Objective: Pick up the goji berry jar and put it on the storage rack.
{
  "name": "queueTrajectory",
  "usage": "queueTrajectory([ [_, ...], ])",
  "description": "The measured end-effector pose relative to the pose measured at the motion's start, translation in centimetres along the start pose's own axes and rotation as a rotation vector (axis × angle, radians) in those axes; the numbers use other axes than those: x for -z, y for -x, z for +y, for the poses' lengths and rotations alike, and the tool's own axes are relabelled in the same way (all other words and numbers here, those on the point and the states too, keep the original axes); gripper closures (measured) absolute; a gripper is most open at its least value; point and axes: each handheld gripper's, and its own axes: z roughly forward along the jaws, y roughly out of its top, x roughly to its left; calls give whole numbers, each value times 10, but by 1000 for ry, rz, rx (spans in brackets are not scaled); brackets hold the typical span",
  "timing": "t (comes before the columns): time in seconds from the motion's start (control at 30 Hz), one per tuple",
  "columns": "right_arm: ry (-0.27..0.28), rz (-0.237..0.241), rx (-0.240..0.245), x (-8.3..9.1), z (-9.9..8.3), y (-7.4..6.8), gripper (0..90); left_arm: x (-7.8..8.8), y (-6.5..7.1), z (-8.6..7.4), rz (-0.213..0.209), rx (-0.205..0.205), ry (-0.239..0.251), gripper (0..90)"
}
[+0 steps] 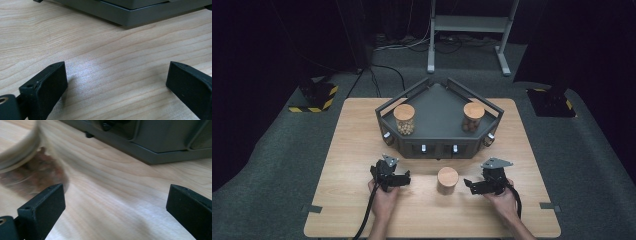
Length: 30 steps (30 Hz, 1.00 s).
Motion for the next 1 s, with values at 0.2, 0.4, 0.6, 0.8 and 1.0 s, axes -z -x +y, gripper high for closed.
queueTrajectory([
  [0.2, 1, 30, 32, 3, -4, -5, 16, 0, 0, 0, 0, 0, 0, 34],
  [0.4, 2, 73, 48, 2, -7, -7, 16, 0, 0, 0, 0, 0, 0, 34],
  [0.6, -1, 100, 68, -2, -8, -11, 14, 0, 0, 0, 0, 0, 0, 34],
  [0.8, 6, 132, 78, -4, -9, -12, 12, 0, 0, 0, 0, 0, 0, 34],
  [1.0, 4, 157, 81, -9, -8, -12, 11, 0, 0, 0, 0, 0, 0, 34],
])
